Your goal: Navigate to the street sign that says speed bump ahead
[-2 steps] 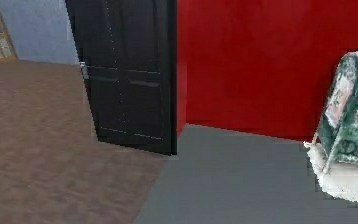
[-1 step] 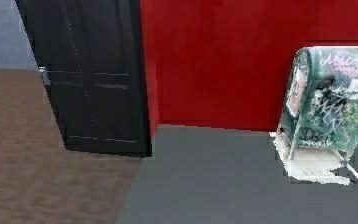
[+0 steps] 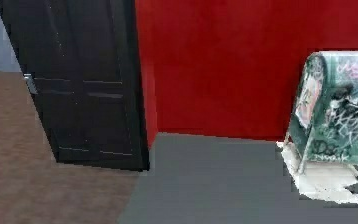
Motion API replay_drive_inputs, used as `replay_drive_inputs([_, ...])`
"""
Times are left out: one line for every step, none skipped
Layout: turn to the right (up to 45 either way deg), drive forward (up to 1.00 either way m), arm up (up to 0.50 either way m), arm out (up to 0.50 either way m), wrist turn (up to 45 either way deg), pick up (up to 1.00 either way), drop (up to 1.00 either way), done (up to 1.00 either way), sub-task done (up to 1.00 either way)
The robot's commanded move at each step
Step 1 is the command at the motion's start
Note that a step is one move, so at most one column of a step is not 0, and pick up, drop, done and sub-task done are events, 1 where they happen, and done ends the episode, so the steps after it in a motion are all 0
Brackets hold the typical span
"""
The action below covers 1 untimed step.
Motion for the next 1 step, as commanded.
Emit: replay_drive_inputs([-12.0, 0.0, 0.0, 0.0, 0.0, 0.0, 0.0, 0.0, 0.0])
